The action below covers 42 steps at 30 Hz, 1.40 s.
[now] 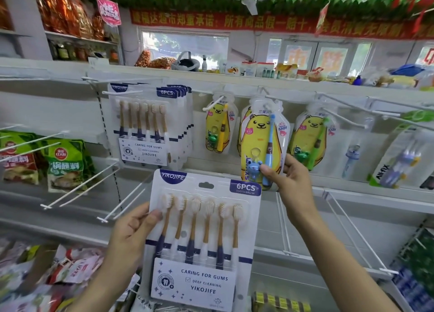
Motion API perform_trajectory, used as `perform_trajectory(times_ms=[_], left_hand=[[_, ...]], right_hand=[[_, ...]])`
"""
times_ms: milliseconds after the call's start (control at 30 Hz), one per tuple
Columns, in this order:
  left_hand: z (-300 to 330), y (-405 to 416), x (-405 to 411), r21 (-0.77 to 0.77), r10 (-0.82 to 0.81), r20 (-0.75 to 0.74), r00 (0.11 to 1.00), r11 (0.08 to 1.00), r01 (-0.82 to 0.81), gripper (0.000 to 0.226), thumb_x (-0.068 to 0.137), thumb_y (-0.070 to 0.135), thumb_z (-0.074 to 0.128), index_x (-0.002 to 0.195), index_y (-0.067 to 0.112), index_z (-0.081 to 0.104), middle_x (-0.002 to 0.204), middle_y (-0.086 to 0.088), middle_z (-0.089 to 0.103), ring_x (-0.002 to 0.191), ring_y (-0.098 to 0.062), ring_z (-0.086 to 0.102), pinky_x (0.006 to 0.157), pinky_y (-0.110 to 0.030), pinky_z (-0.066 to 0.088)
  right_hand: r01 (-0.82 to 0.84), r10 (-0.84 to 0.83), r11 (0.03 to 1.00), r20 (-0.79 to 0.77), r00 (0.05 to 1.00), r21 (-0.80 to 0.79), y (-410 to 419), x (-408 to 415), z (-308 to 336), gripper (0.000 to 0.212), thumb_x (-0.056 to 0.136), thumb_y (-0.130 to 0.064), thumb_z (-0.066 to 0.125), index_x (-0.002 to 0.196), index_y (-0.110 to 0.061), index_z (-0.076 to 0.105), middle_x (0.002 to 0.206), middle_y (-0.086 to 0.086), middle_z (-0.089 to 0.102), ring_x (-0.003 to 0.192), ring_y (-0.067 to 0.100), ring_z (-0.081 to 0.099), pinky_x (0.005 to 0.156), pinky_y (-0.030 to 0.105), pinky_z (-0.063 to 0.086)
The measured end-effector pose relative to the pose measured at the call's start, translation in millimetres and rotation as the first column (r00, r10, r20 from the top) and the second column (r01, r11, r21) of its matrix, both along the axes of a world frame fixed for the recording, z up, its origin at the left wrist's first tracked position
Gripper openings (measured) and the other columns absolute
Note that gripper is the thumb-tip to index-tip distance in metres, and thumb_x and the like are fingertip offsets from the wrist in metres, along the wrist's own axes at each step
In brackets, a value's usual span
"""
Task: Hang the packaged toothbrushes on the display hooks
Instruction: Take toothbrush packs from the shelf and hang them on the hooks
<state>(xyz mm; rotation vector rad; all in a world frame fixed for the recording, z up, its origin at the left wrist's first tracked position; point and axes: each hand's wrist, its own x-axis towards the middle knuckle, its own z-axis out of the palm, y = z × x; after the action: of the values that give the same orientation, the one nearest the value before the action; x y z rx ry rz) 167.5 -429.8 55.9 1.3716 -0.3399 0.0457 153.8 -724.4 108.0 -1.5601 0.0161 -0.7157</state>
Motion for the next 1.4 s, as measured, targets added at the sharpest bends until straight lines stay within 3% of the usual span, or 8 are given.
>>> perform_trajectory(times_ms=[167, 733, 933, 1033, 1100, 1167, 1300, 1400], left_hand=[[4.1, 0.3, -4.2, -0.036, 0.007, -0.015, 1.000, 0.999, -0.008, 0.026, 0.091, 0.006, 0.052, 0.110, 0.007, 0.070, 0.096, -0.017, 0.077, 0.080, -0.029, 0.076, 0.064, -0.031, 0.062], [3.1, 14.1, -11.8, -0.073, 0.112, -0.063, 0.992, 0.991, -0.117, 0.026, 0.084, 0.018, 0.058, 0.097, 0.025, 0.079, 0.099, -0.011, 0.078, 0.086, -0.026, 0.076, 0.065, -0.028, 0.061], [5.2, 11.1, -13.5, -0.061, 0.118, -0.045, 0.992, 0.991, -0.120, 0.031, 0.086, 0.019, 0.056, 0.096, 0.036, 0.080, 0.099, -0.009, 0.078, 0.086, -0.024, 0.076, 0.067, -0.028, 0.061], [2.2, 9.5, -9.6, -0.066, 0.143, -0.043, 0.989, 0.987, -0.146, 0.028, 0.086, 0.018, 0.056, 0.096, 0.027, 0.079, 0.097, -0.007, 0.078, 0.085, -0.023, 0.076, 0.067, -0.026, 0.061], [-0.4, 9.1, -5.6, -0.078, 0.148, -0.063, 0.987, 0.985, -0.153, 0.025, 0.087, 0.018, 0.055, 0.099, 0.022, 0.077, 0.097, -0.009, 0.078, 0.084, -0.022, 0.076, 0.067, -0.027, 0.061], [-3.1, 11.9, -0.6, -0.088, 0.145, -0.088, 0.986, 0.984, -0.153, 0.025, 0.086, 0.019, 0.056, 0.097, 0.023, 0.079, 0.096, -0.010, 0.078, 0.082, -0.022, 0.076, 0.067, -0.028, 0.062], [-2.8, 21.7, 14.9, -0.091, 0.118, -0.090, 0.989, 0.988, -0.126, 0.029, 0.085, 0.021, 0.056, 0.109, 0.014, 0.072, 0.098, -0.014, 0.077, 0.080, -0.024, 0.076, 0.067, -0.029, 0.062], [-2.3, 32.7, 29.3, -0.064, 0.081, -0.064, 0.995, 0.994, -0.086, 0.031, 0.088, 0.019, 0.055, 0.115, 0.011, 0.069, 0.099, -0.013, 0.077, 0.083, -0.024, 0.076, 0.068, -0.029, 0.062]], right_hand=[[0.041, -0.042, 0.999, -0.050, 0.998, -0.013, -19.0, 41.3, 2.3, 0.022, 0.087, -0.007, 0.072, 0.103, -0.020, 0.065, 0.099, -0.004, 0.076, 0.090, 0.012, 0.075, 0.070, 0.027, 0.062], [0.178, -0.220, 0.967, -0.247, 0.944, -0.181, -41.5, 100.5, 2.8, 0.029, 0.089, -0.022, 0.073, 0.114, -0.014, 0.061, 0.106, 0.003, 0.071, 0.098, 0.024, 0.069, 0.088, 0.051, 0.057], [0.331, -0.432, 0.821, -0.126, 0.893, -0.465, -37.8, 77.0, -5.0, 0.071, 0.083, -0.024, 0.078, 0.141, -0.009, 0.039, 0.140, 0.016, 0.045, 0.128, 0.033, 0.048, 0.109, 0.051, 0.042], [0.440, -0.488, 0.723, 0.058, 0.871, -0.533, -19.8, 52.1, -4.8, 0.070, 0.086, -0.018, 0.076, 0.144, -0.008, 0.038, 0.143, 0.018, 0.038, 0.135, 0.032, 0.036, 0.110, 0.042, 0.032], [0.371, -0.373, 0.764, 0.109, 0.922, -0.528, -3.4, 35.8, -5.7, 0.049, 0.091, -0.022, 0.070, 0.136, -0.014, 0.050, 0.134, 0.008, 0.050, 0.124, 0.023, 0.048, 0.103, 0.038, 0.042], [0.125, -0.145, 0.888, -0.012, 0.989, -0.443, 18.3, 19.9, -4.5, 0.029, 0.094, -0.030, 0.064, 0.120, -0.020, 0.062, 0.117, -0.001, 0.065, 0.106, 0.012, 0.062, 0.092, 0.032, 0.053], [-0.326, 0.281, 0.917, -0.208, 0.937, -0.230, 64.8, 1.3, -2.5, 0.033, 0.085, -0.033, 0.060, 0.114, -0.019, 0.067, 0.106, -0.008, 0.076, 0.099, 0.011, 0.071, 0.082, 0.023, 0.058], [-0.402, 0.347, 0.893, -0.257, 0.902, -0.203, 89.5, 2.1, -6.9, 0.037, 0.081, -0.018, 0.072, 0.118, -0.020, 0.067, 0.110, -0.003, 0.076, 0.102, 0.016, 0.072, 0.085, 0.029, 0.059]])
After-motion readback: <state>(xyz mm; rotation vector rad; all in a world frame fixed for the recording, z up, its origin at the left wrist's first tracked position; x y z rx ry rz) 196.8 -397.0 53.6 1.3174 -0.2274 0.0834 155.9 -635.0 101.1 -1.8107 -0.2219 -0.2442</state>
